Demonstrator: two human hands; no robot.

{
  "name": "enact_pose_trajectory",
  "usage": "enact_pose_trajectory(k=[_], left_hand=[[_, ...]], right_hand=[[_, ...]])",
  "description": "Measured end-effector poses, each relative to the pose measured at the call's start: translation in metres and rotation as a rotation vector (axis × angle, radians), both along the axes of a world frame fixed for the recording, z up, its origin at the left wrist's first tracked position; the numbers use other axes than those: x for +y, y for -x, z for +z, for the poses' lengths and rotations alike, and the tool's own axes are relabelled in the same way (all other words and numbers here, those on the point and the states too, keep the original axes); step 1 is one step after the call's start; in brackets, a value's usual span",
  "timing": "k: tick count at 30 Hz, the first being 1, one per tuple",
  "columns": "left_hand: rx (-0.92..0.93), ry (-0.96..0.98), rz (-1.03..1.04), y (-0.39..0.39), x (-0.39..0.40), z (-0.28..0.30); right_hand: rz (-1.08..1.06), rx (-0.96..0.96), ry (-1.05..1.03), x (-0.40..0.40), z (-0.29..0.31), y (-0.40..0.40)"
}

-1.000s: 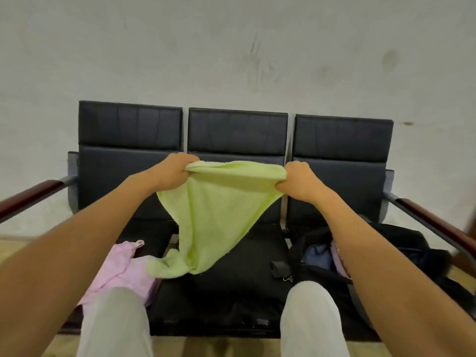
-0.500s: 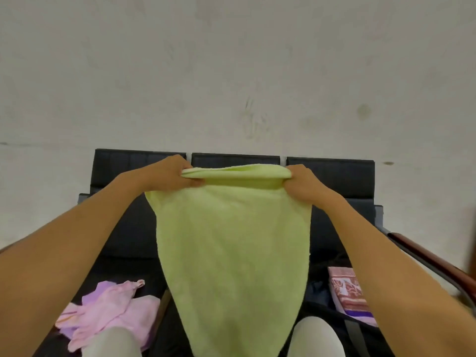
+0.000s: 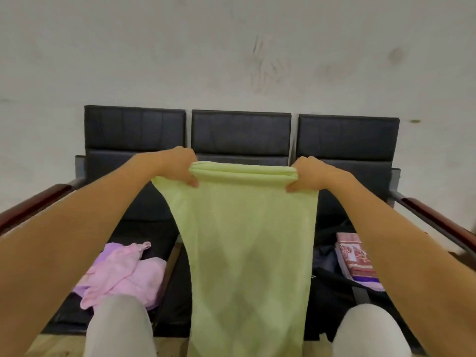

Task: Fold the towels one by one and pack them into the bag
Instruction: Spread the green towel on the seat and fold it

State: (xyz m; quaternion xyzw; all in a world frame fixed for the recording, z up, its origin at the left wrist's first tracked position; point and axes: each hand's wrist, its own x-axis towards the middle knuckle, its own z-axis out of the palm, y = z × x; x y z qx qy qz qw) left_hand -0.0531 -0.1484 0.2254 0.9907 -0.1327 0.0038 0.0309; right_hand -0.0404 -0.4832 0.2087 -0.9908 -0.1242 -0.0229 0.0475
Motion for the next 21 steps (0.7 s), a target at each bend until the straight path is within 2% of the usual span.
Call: enact_pose_trajectory(k=[4, 8, 15, 18, 21], left_hand=[[-0.19, 0.012, 0.062, -0.038, -0.003, -0.003], [-0.384, -0.02, 0.115, -0.078, -0.006, 0.018], [-0.649, -0.072, 0.144, -0.128, -0.003, 0.069], [-0.731, -0.097, 0.102, -0.127, -0.001, 0.081], [-0.704, -0.158, 0.066, -0.119, 0.002, 0.07]], right_hand=[[-0.159, -0.171, 0.1, 0.007, -0.007, -0.044], [-0.238, -0.348, -0.001, 0.015, 0.005, -0.085], [-0.258, -0.67, -0.123, 0.021, 0.063, -0.141], [-0.253, -0.723, -0.153, 0.02, 0.072, -0.148], [-0.25, -0.692, -0.115, 0.019, 0.059, -0.141]])
